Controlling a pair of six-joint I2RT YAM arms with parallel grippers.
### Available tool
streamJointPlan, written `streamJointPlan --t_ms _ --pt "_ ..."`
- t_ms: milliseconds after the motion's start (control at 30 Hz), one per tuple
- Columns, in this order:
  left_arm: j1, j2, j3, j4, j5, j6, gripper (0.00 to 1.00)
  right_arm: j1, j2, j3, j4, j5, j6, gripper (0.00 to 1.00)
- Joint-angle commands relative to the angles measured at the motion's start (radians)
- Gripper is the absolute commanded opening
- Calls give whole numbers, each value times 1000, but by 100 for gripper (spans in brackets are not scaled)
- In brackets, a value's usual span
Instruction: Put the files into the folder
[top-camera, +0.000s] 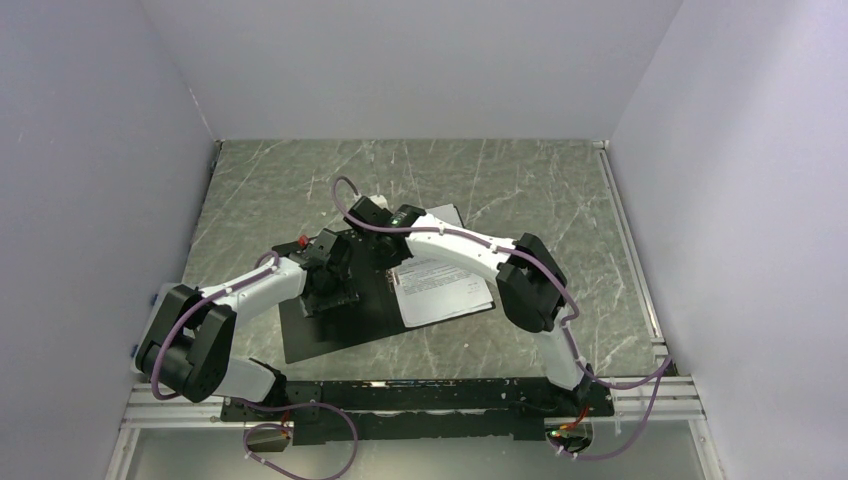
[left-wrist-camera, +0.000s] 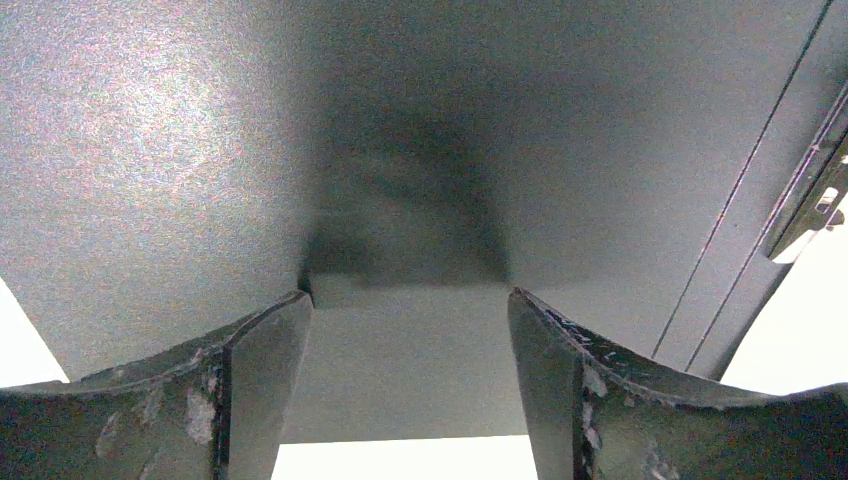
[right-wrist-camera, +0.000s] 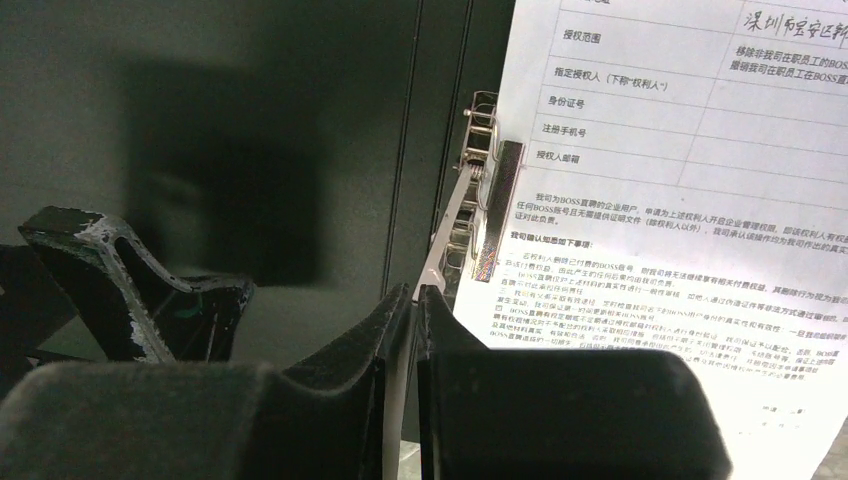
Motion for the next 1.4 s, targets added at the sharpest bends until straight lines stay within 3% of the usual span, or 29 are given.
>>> streamJointPlan --t_ms 0,867,1367 --pt "-2 135 -143 116 174 -73 79 10 -8 -5 -26 35 -21 11" --pt "42 200 -159 187 273 -89 78 33 -14 -170 -17 47 -46 0" --pt "46 198 -158 181 265 -93 78 44 9 -226 -18 90 -46 0"
